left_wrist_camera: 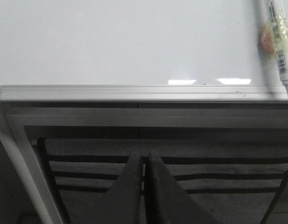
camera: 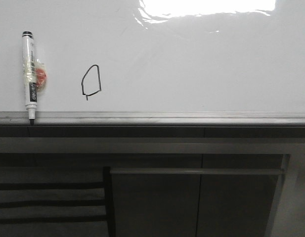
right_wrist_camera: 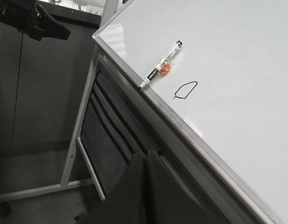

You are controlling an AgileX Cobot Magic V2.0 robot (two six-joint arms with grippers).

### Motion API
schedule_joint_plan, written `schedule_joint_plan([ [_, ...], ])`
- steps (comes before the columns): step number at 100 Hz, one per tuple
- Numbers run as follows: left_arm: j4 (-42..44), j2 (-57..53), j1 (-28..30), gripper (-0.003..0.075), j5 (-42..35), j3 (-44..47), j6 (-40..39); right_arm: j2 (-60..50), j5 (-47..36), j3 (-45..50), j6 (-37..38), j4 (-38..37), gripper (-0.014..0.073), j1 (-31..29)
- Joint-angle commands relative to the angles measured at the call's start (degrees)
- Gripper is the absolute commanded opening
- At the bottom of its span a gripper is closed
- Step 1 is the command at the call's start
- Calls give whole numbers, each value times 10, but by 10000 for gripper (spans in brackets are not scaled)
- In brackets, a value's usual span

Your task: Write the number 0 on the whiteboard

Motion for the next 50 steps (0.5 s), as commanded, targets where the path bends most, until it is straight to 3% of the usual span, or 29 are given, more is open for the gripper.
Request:
schedule_joint_plan([
  [1,-7,-15,1,-20,-31,18,-4,6,-44,-14,-1,-2,-69,-3],
  [16,-7,-15,1,-20,-31,18,-4,5,-94,27,-1,-2,-69,-3],
  [32,-7,-15,1,-20,-31,18,-4,-12,-270,108,15,37,-69,-3],
  [38,-7,-15,1,-20,-31,18,-4,-20,-253,102,29,38,-69,-7],
  [45,-7,-15,1,-20,-31,18,-4,-21,-258,102,108,33,-69,-16],
  [50,-7,-15,1,-20,-31,18,-4,-21,-260,102,170,-10,-69,-33],
])
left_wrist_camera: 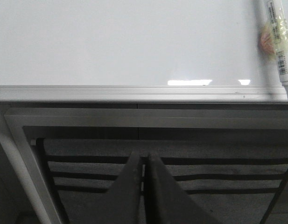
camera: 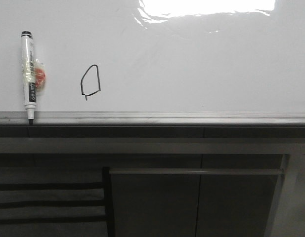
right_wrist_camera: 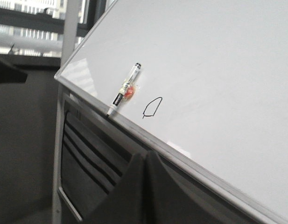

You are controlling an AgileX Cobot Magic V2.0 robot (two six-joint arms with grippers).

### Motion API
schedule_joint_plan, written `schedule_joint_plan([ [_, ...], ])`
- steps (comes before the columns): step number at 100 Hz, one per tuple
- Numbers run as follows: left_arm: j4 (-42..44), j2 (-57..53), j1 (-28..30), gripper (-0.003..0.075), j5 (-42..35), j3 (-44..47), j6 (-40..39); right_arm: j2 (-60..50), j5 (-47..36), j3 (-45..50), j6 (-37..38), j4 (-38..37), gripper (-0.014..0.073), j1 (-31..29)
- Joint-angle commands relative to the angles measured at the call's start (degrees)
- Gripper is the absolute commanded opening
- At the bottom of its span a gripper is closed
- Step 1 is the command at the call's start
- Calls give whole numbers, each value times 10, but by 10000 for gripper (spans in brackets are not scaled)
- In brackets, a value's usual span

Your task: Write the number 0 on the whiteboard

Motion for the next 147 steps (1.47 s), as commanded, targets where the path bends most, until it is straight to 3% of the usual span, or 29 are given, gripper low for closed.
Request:
schedule_joint_plan([
  [1,-6,-15,0,-20,-31,18,-4,-10,-57,6,98,-45,-69,-27],
  [12,-6,-15,0,-20,-31,18,-4,-10,-57,6,184,-146,-69,-113],
  [27,-6,-15,0,-20,-31,18,-4,-10,-26,6,297,-150,-69,-304],
  [46,-6,-15,0,-20,-31,18,-4,-10,97,6,313,-165,-69,-497],
  [63,-6,-15,0,-20,-31,18,-4,-10,202,6,313,-195,-69,-522],
  [81,-6,-15,0,-20,-32,18,-4,-10,196,6,309,-202,-69,-566],
  [147,-6,-15,0,-20,-32,18,-4,-10,196,6,309,-202,-69,-567],
])
